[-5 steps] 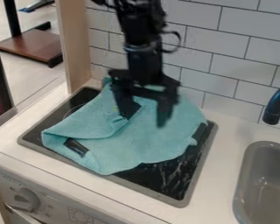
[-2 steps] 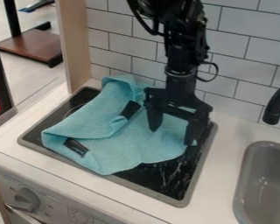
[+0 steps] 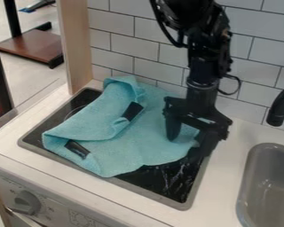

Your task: Fold the cloth from right to left

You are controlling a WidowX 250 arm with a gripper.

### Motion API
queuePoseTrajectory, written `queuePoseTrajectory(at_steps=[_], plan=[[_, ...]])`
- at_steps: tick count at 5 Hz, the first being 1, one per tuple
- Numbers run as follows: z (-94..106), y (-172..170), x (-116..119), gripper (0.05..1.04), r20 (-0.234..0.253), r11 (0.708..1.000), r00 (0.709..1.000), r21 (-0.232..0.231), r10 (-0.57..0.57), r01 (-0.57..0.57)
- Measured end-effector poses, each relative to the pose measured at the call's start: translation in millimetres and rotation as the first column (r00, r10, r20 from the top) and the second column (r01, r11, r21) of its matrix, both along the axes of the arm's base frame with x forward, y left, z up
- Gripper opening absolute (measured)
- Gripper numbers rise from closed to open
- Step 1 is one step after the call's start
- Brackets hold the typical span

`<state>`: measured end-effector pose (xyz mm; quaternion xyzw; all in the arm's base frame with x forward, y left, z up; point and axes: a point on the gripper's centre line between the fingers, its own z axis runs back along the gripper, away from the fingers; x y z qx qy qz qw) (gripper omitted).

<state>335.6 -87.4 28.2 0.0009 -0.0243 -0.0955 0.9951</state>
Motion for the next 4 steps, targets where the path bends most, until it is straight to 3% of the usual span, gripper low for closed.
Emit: queuePoseTrajectory(at_steps=[1, 3, 4], plan=[[-5.1, -1.6, 1.4, 0.942, -0.01, 1.0, 1.0, 0.009, -0.013, 0.014], [-4.9, -1.3, 5.7, 0.357, 0.016, 1.0, 1.0, 0.008, -0.014, 0.014], [-4.9, -1.3, 5.7, 0.173, 0.016, 1.0, 1.0, 0.009, -0.017, 0.017]])
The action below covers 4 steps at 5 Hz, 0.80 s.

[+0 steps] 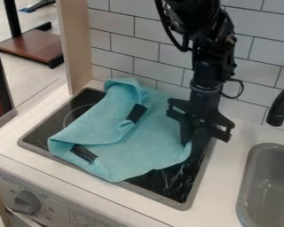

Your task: Fold the cloth from right to left

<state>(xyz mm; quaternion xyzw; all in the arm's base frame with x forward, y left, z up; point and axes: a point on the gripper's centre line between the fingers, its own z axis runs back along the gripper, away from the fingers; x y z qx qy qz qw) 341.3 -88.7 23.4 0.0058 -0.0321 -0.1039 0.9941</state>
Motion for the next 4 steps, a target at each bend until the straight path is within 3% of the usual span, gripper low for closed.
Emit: queuePoseTrajectory(at_steps=[1, 3, 4], plan=[[2.3, 1.9, -5.0, 0.073, -0.005, 1.0, 1.0, -0.001, -0.019, 0.019], [45.4, 29.2, -16.8, 0.051, 0.063, 0.997, 0.998, -0.071, 0.002, 0.003], [52.0, 59.9, -17.4, 0.051, 0.056, 0.991, 0.997, -0.125, 0.051, -0.044]])
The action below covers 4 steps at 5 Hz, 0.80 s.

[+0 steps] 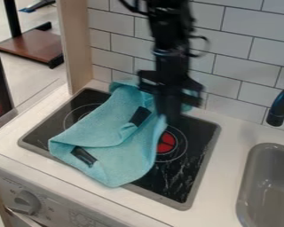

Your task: Fold the cloth from right to left

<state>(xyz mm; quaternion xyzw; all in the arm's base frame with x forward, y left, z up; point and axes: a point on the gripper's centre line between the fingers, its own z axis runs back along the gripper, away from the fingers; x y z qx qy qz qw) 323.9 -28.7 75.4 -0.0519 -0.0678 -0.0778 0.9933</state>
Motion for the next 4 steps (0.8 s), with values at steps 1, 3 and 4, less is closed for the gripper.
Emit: queuePoseTrajectory(at_steps=[1, 3, 4], plan=[[-1.0, 41.1, 1.0, 0.051, 0.021, 0.998, 0.998, -0.036, 0.055, -0.054], [-31.7, 99.1, -5.8, 0.051, -0.038, 0.993, 0.993, -0.006, 0.113, -0.114], [-43.7, 109.0, -7.5, 0.051, -0.056, 0.992, 0.991, 0.03, 0.122, -0.12]])
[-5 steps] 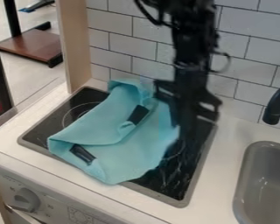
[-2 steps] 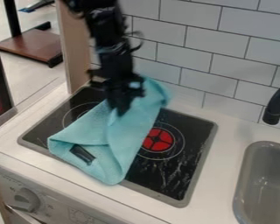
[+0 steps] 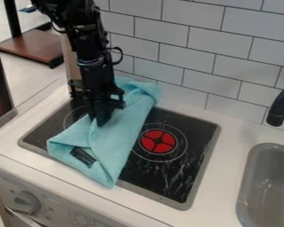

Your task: Fold the cloth from right to left

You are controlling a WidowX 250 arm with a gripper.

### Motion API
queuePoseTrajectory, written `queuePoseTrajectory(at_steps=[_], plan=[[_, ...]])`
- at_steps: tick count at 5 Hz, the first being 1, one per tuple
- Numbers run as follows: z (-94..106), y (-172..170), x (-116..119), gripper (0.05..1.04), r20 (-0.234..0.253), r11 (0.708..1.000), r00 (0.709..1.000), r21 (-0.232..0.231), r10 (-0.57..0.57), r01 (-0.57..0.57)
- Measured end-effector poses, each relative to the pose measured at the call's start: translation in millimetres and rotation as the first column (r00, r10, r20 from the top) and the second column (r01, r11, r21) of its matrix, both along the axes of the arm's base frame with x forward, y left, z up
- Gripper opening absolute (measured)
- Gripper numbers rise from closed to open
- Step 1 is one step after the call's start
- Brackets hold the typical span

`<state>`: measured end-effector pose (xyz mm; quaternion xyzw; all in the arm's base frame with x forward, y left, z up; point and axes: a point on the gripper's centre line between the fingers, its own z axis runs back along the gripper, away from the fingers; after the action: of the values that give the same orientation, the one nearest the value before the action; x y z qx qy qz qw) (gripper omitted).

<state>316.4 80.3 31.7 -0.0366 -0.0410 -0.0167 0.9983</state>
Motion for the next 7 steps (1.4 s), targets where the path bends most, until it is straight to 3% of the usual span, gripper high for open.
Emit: queuePoseTrajectory(at_steps=[1, 2, 5, 6, 7], plan=[[-6.6, 10.3, 0.2, 0.075, -0.021, 0.999, 0.999, 0.024, 0.028, -0.027], [-6.6, 16.1, -1.4, 0.233, -0.02, 0.997, 0.997, 0.007, 0.071, -0.071], [-5.2, 16.8, -5.8, 0.938, -0.057, 0.997, 0.996, 0.005, 0.073, -0.073], [-1.4, 12.7, -7.8, 1.006, -0.069, 0.998, 0.996, -0.027, 0.063, -0.065], [23.2, 18.8, -8.7, 0.999, -0.015, 0.997, 0.998, -0.033, 0.063, -0.064]])
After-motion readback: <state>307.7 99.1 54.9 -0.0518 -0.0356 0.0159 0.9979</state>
